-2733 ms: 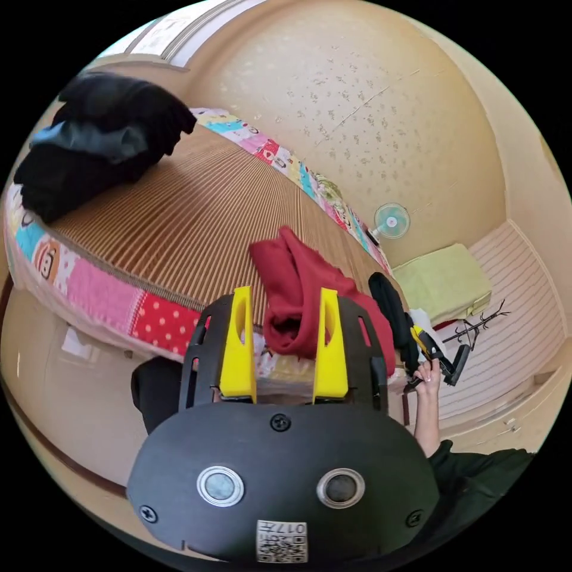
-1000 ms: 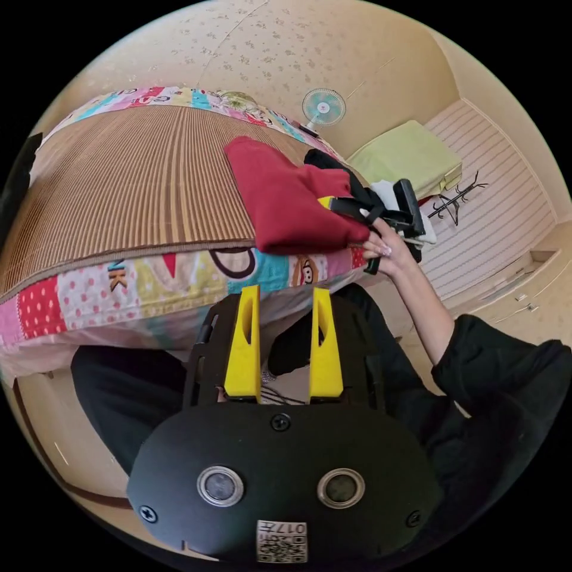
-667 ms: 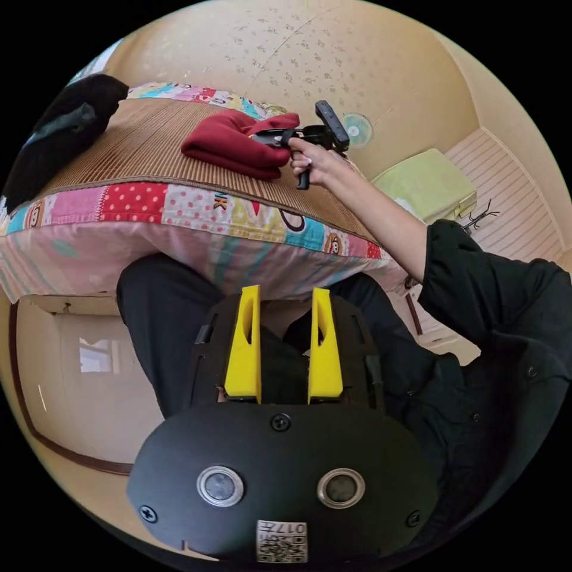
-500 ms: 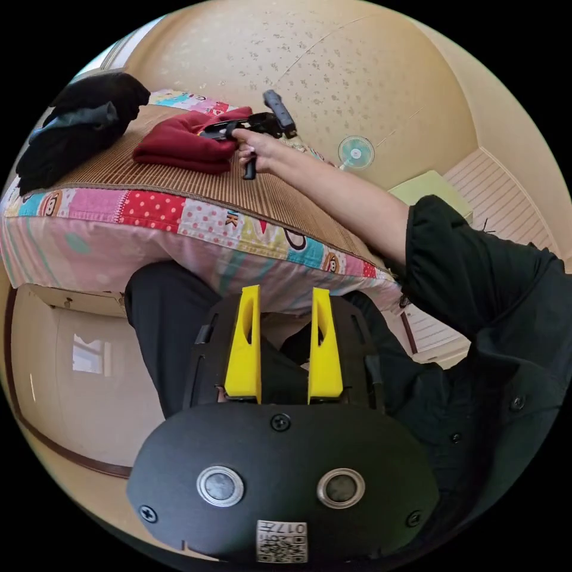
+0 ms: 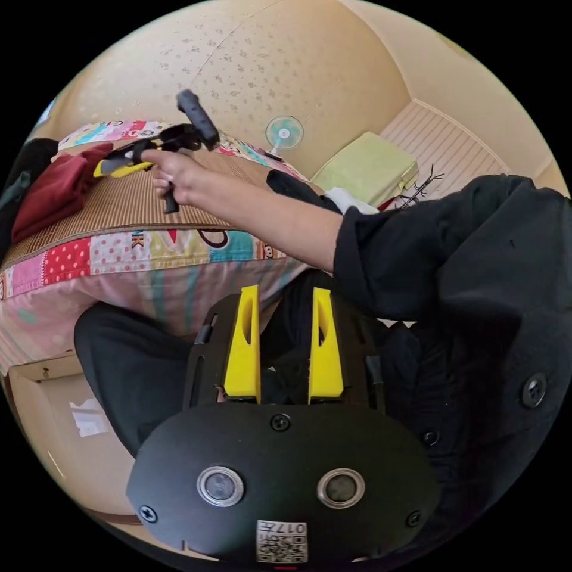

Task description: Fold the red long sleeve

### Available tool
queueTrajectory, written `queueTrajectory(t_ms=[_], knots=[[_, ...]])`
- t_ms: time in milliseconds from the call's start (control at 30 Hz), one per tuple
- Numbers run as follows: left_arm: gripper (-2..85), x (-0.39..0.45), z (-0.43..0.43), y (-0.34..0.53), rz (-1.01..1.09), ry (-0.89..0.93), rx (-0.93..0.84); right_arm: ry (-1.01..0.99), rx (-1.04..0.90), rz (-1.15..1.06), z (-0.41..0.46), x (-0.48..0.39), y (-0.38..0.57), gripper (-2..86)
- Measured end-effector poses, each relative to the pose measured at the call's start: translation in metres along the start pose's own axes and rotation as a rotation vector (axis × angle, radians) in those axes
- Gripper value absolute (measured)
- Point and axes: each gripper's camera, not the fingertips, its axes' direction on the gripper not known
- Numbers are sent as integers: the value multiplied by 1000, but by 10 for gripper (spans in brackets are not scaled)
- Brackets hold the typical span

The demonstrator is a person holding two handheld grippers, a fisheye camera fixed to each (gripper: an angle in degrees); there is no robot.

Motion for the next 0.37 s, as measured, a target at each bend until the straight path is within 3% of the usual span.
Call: queueTrajectory(t_ms=[167,367], knots=[[125,-6,33,-10,43,171,-16,364,-35,348,-136,108,154,121],[125,10,62,-29,133,217,-58,906,263,641,-341,119,282,130]])
